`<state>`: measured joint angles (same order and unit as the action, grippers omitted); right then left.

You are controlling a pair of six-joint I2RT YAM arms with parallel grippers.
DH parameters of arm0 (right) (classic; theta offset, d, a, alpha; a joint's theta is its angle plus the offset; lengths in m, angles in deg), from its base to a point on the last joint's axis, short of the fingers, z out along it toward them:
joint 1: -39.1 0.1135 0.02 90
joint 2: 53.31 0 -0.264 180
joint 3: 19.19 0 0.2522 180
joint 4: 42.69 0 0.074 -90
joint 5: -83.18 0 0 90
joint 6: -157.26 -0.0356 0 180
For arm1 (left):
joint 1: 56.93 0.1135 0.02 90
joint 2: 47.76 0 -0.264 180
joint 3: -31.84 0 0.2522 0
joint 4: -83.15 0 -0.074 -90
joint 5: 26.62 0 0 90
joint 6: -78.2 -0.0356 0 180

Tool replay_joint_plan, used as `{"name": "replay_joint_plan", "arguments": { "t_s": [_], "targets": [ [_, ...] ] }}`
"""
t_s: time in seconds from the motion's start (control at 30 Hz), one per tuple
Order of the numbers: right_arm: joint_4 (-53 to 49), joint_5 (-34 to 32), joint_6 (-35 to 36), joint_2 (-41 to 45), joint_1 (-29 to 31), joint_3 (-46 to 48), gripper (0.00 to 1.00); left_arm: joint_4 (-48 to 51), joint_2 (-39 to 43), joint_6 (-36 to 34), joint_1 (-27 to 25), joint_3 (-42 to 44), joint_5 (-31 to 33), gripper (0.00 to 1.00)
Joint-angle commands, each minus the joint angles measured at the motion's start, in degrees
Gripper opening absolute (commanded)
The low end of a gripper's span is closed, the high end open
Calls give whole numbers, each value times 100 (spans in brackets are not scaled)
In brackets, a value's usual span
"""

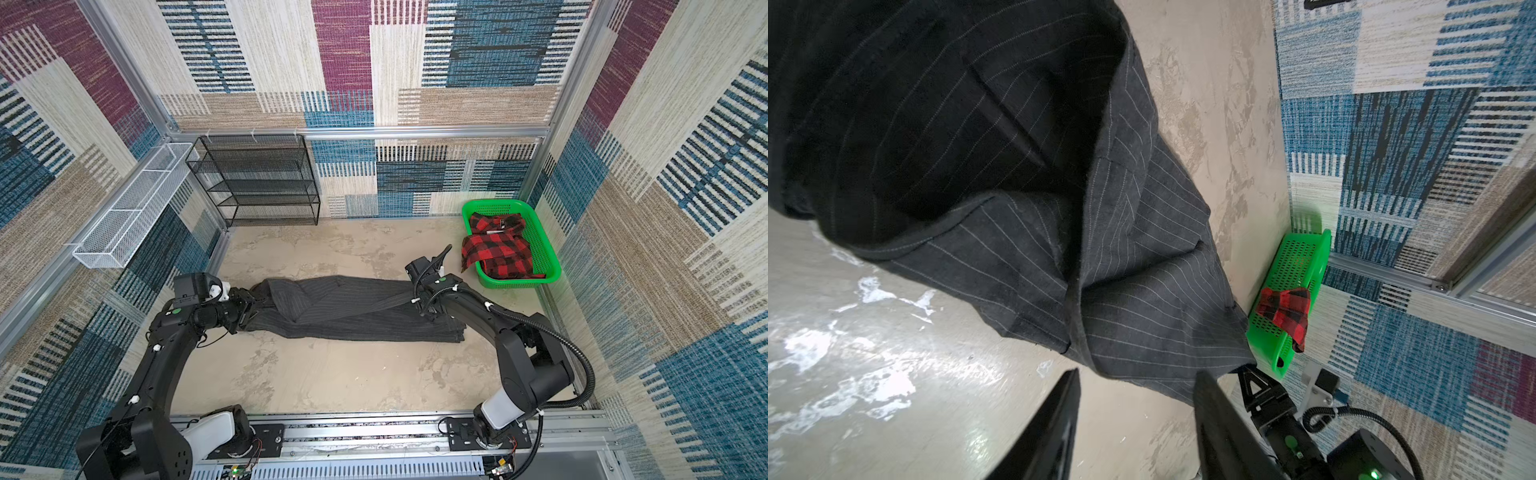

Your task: Fold and stack the long sleeve shirts

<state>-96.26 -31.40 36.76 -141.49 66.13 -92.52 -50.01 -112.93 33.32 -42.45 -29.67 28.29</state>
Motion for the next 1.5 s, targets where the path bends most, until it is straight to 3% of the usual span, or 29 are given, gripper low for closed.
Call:
{"name": "replay_joint_plan", "arguments": {
  "t_s": [0.0,0.37,0.53,0.67,0.77,0.93,1.2,1.47],
  "targets": [
    [-640,-493,-322,279,4,-116,63,-177,-13,82,2,20,-155,48],
    [-921,569,-26,1383,91,-351,60,-188,-28,94,2,-33,-84,48],
    [-89,1350,508,946,88,-722,58,-226,-97,201,-11,-99,6,46],
    [749,2076,732,486,90,-917,51,-431,-156,398,-215,-60,143,42],
    [1025,2356,770,159,90,-1018,42,-608,-299,526,-650,-117,491,38],
    [1316,2676,793,-191,84,-892,36,-953,-901,618,-1191,-191,874,30],
    [2119,3221,738,-535,-83,-240,32,-1407,-1669,474,-1194,98,1750,22],
    [2670,3417,515,-734,-525,688,27,-1916,-2217,611,-1036,534,2035,17]
  ]
}}
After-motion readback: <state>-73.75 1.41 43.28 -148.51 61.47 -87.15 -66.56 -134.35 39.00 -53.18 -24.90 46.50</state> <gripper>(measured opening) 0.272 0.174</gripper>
